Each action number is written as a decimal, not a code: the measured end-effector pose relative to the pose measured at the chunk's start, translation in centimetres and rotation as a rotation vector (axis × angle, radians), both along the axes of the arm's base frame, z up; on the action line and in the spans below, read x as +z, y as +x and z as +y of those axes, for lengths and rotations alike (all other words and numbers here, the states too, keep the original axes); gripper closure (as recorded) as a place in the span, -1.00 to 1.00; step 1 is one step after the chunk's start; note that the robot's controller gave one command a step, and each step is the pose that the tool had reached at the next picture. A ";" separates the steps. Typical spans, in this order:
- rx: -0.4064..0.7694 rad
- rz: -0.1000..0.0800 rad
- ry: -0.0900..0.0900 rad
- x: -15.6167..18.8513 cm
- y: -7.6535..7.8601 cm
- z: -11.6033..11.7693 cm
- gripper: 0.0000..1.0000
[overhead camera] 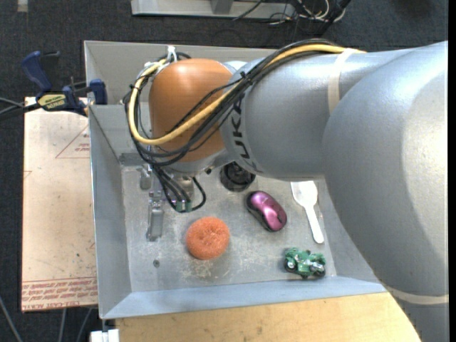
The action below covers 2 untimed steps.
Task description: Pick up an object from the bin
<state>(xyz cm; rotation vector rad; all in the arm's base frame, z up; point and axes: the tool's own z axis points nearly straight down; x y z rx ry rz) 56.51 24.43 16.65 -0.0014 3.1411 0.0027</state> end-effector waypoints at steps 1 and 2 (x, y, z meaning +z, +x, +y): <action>0.068 0.003 0.000 0.3 -3.2 -1.8 -1.00; 0.107 -0.004 0.002 -2.8 -5.3 -3.5 -1.00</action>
Offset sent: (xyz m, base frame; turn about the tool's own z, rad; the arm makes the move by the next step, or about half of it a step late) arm -0.0637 -0.0459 -0.0549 -0.1181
